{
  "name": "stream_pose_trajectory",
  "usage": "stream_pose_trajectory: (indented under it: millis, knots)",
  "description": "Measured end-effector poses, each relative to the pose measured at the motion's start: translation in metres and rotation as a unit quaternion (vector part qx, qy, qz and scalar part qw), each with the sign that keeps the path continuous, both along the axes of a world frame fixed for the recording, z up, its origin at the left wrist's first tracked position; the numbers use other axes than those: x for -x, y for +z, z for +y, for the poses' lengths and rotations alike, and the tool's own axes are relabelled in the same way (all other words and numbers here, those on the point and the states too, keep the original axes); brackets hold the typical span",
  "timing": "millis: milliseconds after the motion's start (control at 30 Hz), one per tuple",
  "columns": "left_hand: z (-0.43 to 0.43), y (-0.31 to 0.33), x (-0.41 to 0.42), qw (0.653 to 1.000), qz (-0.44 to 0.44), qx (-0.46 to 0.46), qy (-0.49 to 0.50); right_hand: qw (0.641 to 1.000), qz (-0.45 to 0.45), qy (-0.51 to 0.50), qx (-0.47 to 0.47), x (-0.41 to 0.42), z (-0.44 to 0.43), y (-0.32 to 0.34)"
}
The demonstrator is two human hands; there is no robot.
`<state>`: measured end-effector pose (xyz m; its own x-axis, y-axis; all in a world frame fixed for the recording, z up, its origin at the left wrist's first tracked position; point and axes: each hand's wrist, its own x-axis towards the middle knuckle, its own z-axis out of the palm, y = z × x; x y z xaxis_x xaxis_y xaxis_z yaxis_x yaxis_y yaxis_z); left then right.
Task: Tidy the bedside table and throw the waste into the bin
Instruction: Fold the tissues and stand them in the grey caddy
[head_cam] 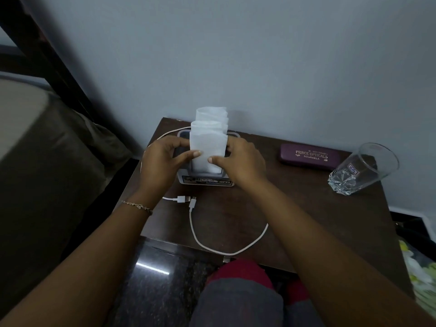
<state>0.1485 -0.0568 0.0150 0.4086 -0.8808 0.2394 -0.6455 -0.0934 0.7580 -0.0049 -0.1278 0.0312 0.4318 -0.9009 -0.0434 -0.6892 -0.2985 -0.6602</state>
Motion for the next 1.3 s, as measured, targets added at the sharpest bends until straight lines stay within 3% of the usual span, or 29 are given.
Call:
stream_pose_trajectory:
  millis: [200,533,733,833,1000,1133,1300]
  knots:
    - [-0.003,-0.003,-0.001,0.998,-0.058,0.021,0.008,1.000,-0.017,0.004,-0.015,0.007,0.001,-0.002]
    - [0.001,-0.010,0.003,0.998,-0.045,0.007,0.045,1.000,-0.017,0.013,-0.009,0.009,0.004,0.000]
    - [0.002,-0.010,0.003,0.999,-0.032,0.012,0.029,0.996,-0.088,-0.023,-0.025,0.009,0.000,-0.004]
    - [0.005,-0.015,0.002,0.999,0.009,0.018,0.031,0.990,-0.137,-0.029,-0.032,0.007,0.001,-0.008]
    - [0.013,-0.018,0.007,0.978,0.176,0.065,0.095,0.942,-0.299,-0.149,0.027,0.017,0.007,-0.012]
    - [0.000,-0.018,0.011,0.980,0.166,0.045,0.098,0.957,-0.261,-0.107,-0.062,0.012,0.012,-0.024]
    - [-0.013,-0.026,0.011,0.989,0.125,0.017,0.074,0.959,-0.261,-0.106,-0.040,-0.002,0.016,-0.047]
